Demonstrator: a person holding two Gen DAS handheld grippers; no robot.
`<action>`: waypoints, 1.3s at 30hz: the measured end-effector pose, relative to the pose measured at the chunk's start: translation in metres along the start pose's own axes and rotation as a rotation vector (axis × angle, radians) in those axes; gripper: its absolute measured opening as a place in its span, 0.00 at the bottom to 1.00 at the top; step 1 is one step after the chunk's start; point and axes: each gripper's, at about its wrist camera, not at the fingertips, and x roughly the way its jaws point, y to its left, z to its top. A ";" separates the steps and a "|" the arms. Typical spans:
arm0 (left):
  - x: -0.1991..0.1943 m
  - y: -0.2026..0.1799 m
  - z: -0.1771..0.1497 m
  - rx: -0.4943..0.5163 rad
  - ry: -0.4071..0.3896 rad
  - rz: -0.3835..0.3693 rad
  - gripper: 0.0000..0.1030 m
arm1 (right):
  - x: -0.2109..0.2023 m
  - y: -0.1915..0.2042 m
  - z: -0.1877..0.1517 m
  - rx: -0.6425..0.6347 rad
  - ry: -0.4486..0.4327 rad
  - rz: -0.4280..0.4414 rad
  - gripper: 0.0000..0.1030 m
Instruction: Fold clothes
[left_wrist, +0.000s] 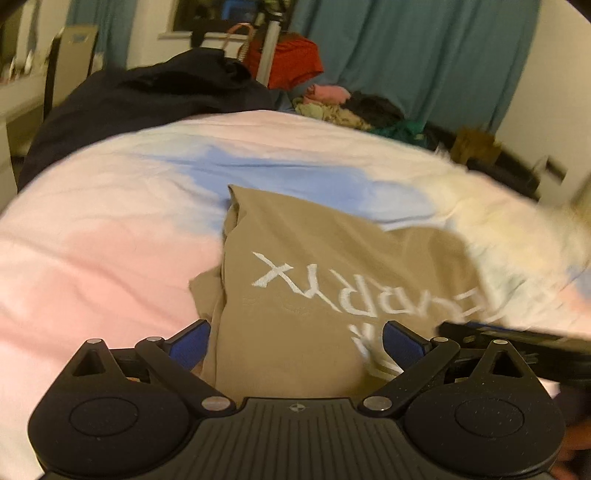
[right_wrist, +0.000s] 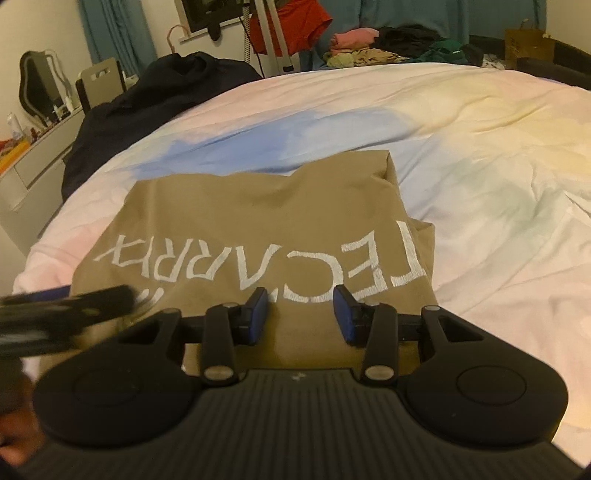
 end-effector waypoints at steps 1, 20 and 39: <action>-0.010 0.004 -0.001 -0.038 0.003 -0.028 0.97 | -0.002 -0.001 -0.001 0.007 -0.002 0.000 0.40; 0.006 0.055 -0.022 -0.536 -0.014 -0.379 0.86 | -0.013 -0.014 0.004 0.133 -0.014 0.031 0.41; 0.027 0.064 -0.034 -0.720 -0.024 -0.421 0.64 | -0.063 -0.027 -0.004 0.496 -0.096 0.319 0.90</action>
